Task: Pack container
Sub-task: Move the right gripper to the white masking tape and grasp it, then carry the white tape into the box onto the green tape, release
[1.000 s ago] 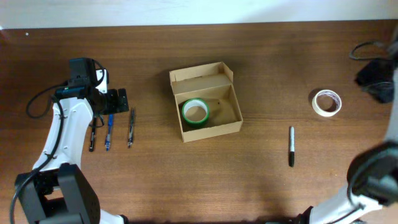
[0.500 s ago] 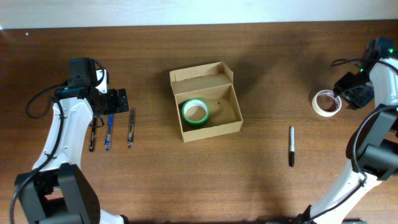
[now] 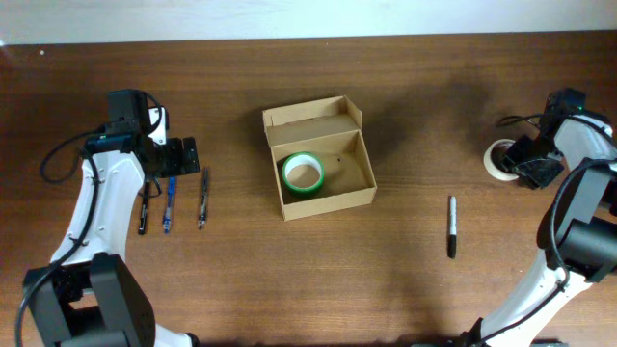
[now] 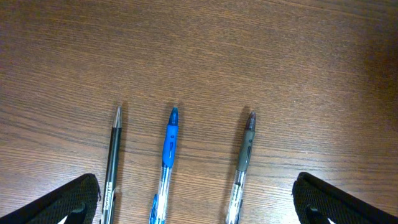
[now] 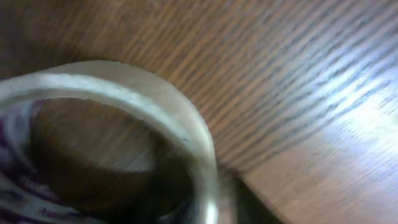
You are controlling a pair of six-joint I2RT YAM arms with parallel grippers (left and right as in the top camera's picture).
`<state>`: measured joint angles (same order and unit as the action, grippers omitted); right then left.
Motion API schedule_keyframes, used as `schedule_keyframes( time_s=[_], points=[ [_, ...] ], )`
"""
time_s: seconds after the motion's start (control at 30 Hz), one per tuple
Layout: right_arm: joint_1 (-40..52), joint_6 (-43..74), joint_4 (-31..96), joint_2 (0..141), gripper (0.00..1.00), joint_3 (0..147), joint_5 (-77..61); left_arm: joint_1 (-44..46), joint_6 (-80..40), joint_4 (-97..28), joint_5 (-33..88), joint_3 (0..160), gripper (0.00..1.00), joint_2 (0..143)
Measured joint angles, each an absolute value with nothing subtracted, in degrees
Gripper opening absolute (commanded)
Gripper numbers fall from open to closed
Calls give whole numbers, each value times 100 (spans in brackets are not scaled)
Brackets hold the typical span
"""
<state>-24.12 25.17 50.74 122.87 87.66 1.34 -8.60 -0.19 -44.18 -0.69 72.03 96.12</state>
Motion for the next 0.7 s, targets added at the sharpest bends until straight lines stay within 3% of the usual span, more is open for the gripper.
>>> schedule_keyframes(
  time_s=[0.4, 0.7],
  points=[
    [-2392, 2246, 5393, 12121, 9, 8746, -78, -860, -16, -4418, -71, 7203, 99, 9612],
    [-1793, 1726, 6060, 9776, 4, 9701, -766, -860, -16, -4418, -71, 7203, 99, 9612]
  ],
)
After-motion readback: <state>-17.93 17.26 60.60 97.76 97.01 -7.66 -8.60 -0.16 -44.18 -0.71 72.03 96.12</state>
